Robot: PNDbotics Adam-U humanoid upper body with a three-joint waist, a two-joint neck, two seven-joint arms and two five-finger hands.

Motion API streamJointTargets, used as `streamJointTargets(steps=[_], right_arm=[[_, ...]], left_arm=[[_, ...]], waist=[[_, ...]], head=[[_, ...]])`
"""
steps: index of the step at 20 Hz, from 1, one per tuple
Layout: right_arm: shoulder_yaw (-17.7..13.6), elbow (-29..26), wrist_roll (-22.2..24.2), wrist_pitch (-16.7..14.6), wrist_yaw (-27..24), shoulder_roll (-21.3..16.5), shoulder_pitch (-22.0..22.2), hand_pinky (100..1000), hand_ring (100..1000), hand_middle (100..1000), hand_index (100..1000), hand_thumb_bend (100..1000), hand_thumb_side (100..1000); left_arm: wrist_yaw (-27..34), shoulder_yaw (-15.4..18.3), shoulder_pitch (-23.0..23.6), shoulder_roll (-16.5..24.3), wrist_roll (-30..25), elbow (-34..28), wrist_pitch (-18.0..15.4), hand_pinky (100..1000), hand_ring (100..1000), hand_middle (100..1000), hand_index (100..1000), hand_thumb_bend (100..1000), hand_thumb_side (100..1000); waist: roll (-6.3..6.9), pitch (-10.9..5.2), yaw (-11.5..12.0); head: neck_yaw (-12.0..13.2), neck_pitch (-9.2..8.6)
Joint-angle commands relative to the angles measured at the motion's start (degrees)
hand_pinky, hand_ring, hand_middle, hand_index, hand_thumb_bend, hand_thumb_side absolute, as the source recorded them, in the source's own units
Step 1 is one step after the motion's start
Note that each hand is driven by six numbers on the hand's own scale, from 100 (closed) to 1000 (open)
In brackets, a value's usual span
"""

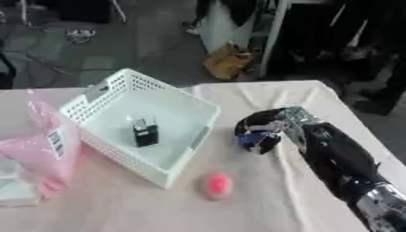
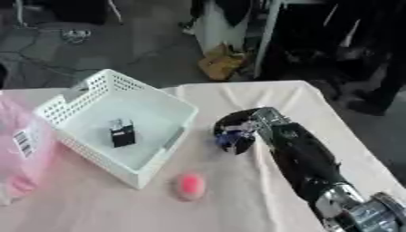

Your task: Pick up objects on the table and place them in the box.

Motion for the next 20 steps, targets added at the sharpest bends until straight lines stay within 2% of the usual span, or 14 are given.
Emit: streamJointTargets(steps=[1,2,5,6,9,10,11,12,13,15,17,20], right_arm=[[-0.3,0.3,0.9,-1.8,-1.1,-2.2,-0.8,160,317,380,459,100,201],[-0.3,0.3,0.6,-1.7,-1.2,-2.2,-0.8,109,284,379,461,100,201],[-0.3,0.5,0.0,-1.6,-1.7,-2.3,-0.8,100,270,377,463,100,210],[-0.3,0.6,-0.2,-1.7,-1.9,-2.2,-0.8,100,130,353,478,100,296],[-0.5,1.1,-0.4,-2.0,-3.2,-2.3,-0.8,100,110,347,481,100,314],[-0.6,1.1,-0.6,-2.0,-3.6,-2.3,-0.9,100,100,193,446,100,639],[-0.9,0.9,-1.5,-1.9,-4.3,-2.3,-1.0,100,100,193,446,100,639],[-0.9,0.7,-2.3,-1.8,-4.7,-2.4,-1.0,100,100,111,395,100,777],[-0.9,0.5,-3.4,-1.8,-5.3,-2.4,-1.0,100,100,111,395,100,777],[-0.7,0.3,-5.4,-1.9,-5.7,-2.5,-1.0,100,100,100,343,100,901],[-0.5,0.4,-6.9,-2.0,-5.7,-2.5,-1.0,100,100,100,332,100,919],[-0.4,0.9,-7.7,-2.3,-5.2,-2.4,-1.0,100,100,100,332,100,893]], left_arm=[[0.3,0.1,-0.9,0.7,-0.1,-0.6,-0.1,725,942,938,937,100,903],[0.3,0.2,-0.9,0.7,-0.1,-0.6,-0.1,725,942,938,937,100,903],[0.2,0.2,-0.9,0.7,-0.1,-0.6,-0.1,725,942,938,937,100,903],[0.2,0.2,-0.9,0.7,-0.1,-0.6,-0.1,725,942,938,937,100,902],[0.2,0.2,-0.9,0.7,-0.1,-0.6,0.0,726,942,938,937,100,901],[0.2,0.2,-0.9,0.7,-0.1,-0.6,0.0,725,942,938,937,100,894],[0.2,0.2,-0.9,0.7,-0.2,-0.6,0.0,725,942,938,937,100,894],[0.2,0.2,-0.8,0.7,-0.2,-0.6,0.0,725,942,938,937,100,887],[0.1,0.2,-0.8,0.7,-0.3,-0.6,0.0,725,942,938,937,100,887],[0.1,0.2,-0.8,0.7,-0.4,-0.6,0.0,725,942,938,937,100,882],[0.1,0.2,-0.8,0.7,-0.5,-0.6,0.0,725,942,938,937,100,880],[0.1,0.2,-0.8,0.7,-0.6,-0.6,0.0,725,941,938,937,100,876]], waist=[[1.06,0.06,-0.2],[1.06,0.06,-0.3],[1.07,0.04,-0.3],[1.07,0.01,-0.3],[1.07,-0.05,-0.3],[1.07,-0.06,-0.3],[1.07,-0.08,-0.3],[1.07,-0.08,-0.3],[1.07,-0.08,-0.3],[1.06,-0.10,-0.3],[1.04,-0.13,-0.2],[1.03,-0.18,-0.2]], head=[[0.2,0.08],[0.1,0.10],[0.1,0.11],[0.1,0.07],[0.1,-0.02],[0.1,0.01],[0.0,0.08],[0.0,0.11],[0.0,0.11],[0.0,0.12],[0.0,0.09],[0.0,0.00]])
